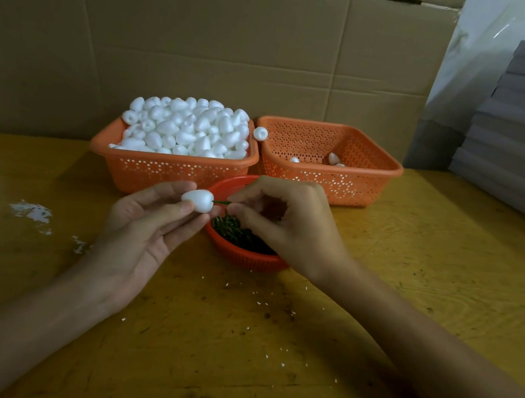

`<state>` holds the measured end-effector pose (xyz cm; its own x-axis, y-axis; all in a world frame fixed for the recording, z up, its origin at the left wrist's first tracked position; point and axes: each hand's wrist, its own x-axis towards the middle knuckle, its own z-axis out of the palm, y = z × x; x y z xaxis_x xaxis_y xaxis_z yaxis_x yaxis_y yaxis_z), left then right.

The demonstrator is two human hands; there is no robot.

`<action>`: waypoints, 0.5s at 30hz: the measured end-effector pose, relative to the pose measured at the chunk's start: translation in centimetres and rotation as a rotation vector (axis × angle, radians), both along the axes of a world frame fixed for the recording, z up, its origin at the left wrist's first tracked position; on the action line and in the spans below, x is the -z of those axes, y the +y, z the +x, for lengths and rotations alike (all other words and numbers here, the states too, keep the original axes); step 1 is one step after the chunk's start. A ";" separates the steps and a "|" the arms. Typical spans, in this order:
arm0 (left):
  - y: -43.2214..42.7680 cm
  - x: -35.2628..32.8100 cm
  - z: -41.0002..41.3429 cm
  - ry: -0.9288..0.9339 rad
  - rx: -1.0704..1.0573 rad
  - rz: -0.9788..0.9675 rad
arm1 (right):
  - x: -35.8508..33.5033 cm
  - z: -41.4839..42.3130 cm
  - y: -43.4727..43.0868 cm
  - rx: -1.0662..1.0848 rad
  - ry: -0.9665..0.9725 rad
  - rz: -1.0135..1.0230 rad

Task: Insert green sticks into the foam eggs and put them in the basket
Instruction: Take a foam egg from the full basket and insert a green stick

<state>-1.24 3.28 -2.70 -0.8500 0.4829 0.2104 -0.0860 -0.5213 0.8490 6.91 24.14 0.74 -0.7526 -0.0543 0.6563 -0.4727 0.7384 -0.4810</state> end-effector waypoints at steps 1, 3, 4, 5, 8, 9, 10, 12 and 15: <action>0.0 0.0 0.0 0.004 0.007 0.004 | 0.0 0.0 0.0 0.002 0.000 -0.008; 0.0 0.1 -0.1 0.014 0.012 0.001 | -0.1 0.0 0.1 0.004 -0.008 0.001; 0.0 0.2 -0.1 0.019 0.011 -0.003 | -0.1 0.0 0.1 0.001 -0.014 0.010; 0.0 0.2 -0.1 0.026 0.009 -0.006 | -0.1 0.0 0.1 -0.007 -0.017 0.020; 0.0 0.1 -0.1 0.047 -0.004 -0.017 | -0.2 0.0 0.0 -0.031 -0.008 0.048; 0.0 0.1 0.0 0.049 -0.008 -0.021 | -0.2 0.0 0.0 -0.037 -0.004 0.053; -0.1 0.1 -0.1 0.049 -0.010 -0.022 | -0.2 -0.1 0.1 -0.041 -0.001 0.059; -0.1 0.2 0.0 0.042 -0.007 -0.022 | -0.4 -0.1 0.1 -0.049 -0.001 0.065; -0.1 0.2 0.0 0.030 0.005 -0.021 | -0.5 -0.1 0.3 -0.067 -0.012 0.057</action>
